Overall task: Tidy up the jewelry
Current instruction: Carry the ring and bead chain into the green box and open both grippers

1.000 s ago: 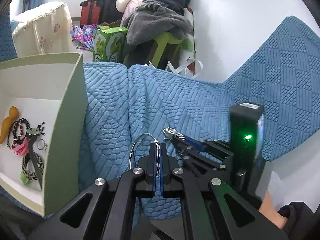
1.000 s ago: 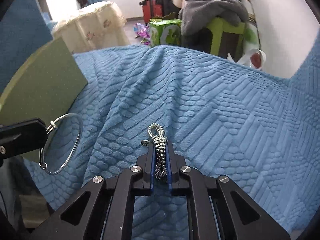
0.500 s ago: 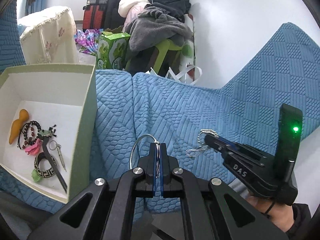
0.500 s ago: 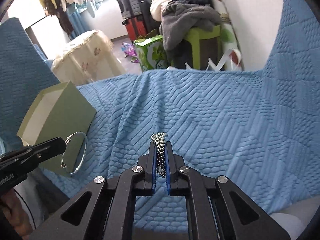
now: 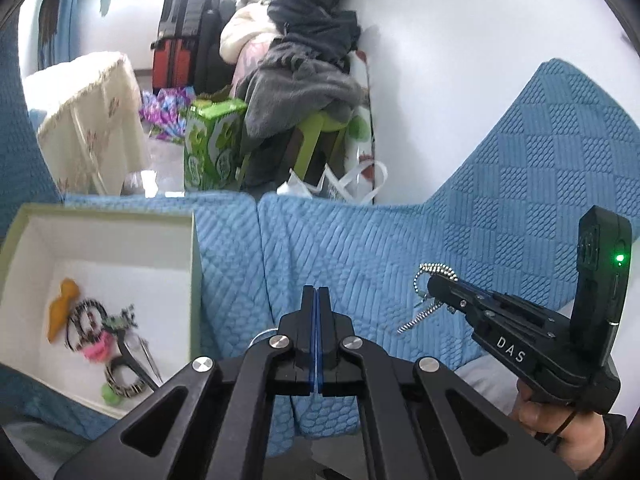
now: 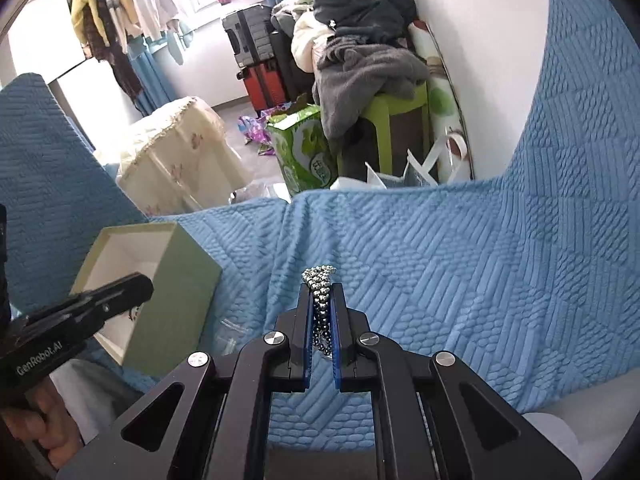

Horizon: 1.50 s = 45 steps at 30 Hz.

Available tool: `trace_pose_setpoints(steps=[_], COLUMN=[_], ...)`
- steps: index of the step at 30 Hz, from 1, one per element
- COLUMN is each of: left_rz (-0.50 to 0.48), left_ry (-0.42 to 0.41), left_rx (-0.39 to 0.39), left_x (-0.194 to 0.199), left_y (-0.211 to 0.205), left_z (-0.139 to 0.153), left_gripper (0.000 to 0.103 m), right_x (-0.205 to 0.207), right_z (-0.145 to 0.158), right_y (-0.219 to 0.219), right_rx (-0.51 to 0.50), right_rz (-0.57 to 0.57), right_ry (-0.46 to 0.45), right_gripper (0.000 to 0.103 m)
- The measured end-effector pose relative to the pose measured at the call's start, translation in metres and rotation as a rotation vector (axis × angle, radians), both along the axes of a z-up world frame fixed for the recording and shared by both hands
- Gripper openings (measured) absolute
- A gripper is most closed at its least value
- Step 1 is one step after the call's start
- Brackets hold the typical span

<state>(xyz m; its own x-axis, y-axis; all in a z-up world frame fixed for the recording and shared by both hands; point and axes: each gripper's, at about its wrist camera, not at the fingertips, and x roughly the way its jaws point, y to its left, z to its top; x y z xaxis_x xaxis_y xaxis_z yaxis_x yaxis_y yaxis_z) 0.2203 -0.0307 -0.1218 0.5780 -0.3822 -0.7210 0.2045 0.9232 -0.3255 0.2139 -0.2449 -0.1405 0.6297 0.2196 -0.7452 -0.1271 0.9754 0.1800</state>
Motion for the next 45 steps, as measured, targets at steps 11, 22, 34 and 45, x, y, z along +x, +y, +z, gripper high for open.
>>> trace_pose_setpoints(steps=[11, 22, 34, 45], left_rz=[0.038, 0.129, 0.179, 0.176], left_ry=[-0.085, -0.094, -0.029, -0.043], left_rx=[0.016, 0.057, 0.056, 0.032], left_x=[0.005, -0.009, -0.029, -0.028], left_y=[0.048, 0.131, 0.183, 0.184], left_z=[0.054, 0.053, 0.012, 0.012], left_gripper=[0.0, 0.0, 0.0, 0.0], right_x=[0.014, 0.024, 0.018, 0.008], right_z=[0.05, 0.043, -0.034, -0.003], right_y=[0.033, 0.13, 0.196, 0.159], right_rx=[0.037, 0.099, 0.052, 0.033], right_rz=[0.048, 0.165, 0.183, 0.195], right_ry=[-0.062, -0.049, 0.053, -0.097], right_gripper=[0.005, 0.006, 0.009, 0.067])
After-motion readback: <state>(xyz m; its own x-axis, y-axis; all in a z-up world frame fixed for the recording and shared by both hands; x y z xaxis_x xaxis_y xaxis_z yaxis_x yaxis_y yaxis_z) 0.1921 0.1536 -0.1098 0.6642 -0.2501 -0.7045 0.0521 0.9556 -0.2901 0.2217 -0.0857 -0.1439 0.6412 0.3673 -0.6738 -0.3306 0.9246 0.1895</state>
